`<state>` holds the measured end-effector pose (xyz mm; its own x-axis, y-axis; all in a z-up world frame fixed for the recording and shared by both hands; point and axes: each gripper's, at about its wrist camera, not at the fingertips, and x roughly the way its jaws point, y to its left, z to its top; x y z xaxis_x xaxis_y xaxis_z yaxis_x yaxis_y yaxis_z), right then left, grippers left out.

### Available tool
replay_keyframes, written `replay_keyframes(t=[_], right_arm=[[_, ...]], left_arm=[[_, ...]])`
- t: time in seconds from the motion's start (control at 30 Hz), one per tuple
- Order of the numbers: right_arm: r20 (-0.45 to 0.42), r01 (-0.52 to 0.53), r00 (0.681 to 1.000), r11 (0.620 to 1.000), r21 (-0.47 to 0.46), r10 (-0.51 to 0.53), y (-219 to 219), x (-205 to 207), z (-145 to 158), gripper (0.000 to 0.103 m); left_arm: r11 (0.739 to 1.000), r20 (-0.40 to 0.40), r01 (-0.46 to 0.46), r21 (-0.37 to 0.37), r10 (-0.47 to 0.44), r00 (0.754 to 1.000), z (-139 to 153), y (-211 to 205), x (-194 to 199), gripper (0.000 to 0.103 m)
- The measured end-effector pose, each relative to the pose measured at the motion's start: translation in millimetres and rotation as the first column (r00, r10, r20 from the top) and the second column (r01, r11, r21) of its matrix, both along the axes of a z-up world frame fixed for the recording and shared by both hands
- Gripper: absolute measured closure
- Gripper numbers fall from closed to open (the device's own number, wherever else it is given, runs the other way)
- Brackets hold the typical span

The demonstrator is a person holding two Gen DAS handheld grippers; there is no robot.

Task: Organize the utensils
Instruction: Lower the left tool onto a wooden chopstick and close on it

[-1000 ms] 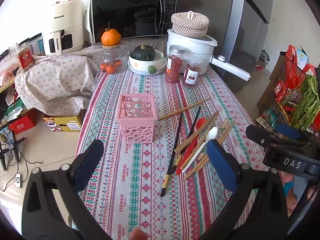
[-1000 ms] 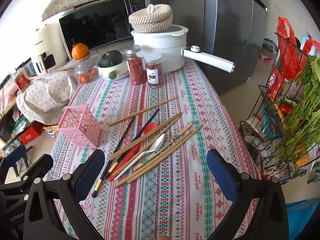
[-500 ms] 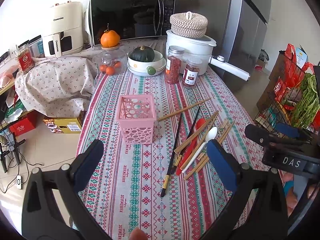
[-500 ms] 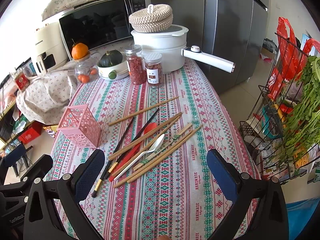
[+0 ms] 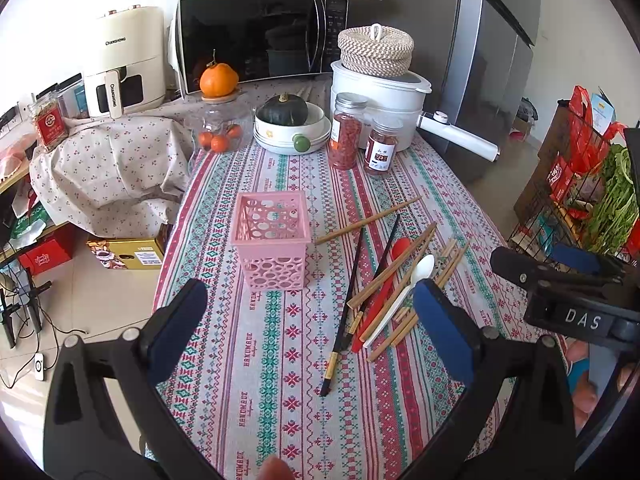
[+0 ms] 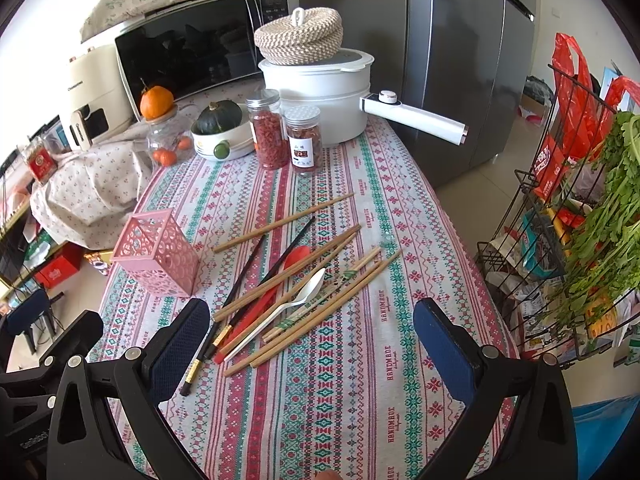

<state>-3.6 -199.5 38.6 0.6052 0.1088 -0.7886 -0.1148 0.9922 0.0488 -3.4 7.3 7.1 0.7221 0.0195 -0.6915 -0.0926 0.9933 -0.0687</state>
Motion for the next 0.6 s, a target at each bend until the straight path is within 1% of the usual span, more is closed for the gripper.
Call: replay_keyframes(t=[0.2, 0.3, 0.4, 0.5, 0.6], right_arm=[[-0.014, 0.015, 1.0, 1.0, 0.006, -0.015, -9.6, 5.5, 1.6, 0.0], [-0.035, 0.027, 0.999, 0.999, 0.027, -0.026, -20.1, 11.2, 2.7, 0.0], [-0.061, 0.054, 0.997, 0.998, 0.04, -0.052, -33.9, 19.8, 2.2, 0.0], [-0.1, 0.085, 0.992, 0.996, 0.038, -0.081, -48.4, 32.5, -2.9, 0.0], [-0.151, 0.11, 0.984, 0.992, 0.066, -0.099, -66.2, 45.2, -11.3, 0.0]], left_arm=[[1.0, 0.012, 0.017, 0.014, -0.017, 1.0, 1.7, -4.7, 3.1, 0.001], [0.999, 0.013, 0.021, 0.031, -0.021, 1.0, 2.9, -8.3, 8.2, 0.001], [0.997, -0.012, 0.049, 0.054, -0.049, 0.999, 5.2, -14.9, 20.0, 0.001], [0.993, -0.057, 0.094, 0.078, -0.09, 0.994, 6.0, -25.6, 34.8, 0.001], [0.987, -0.106, 0.146, 0.073, -0.138, 0.985, 4.5, -36.9, 54.9, 0.001]])
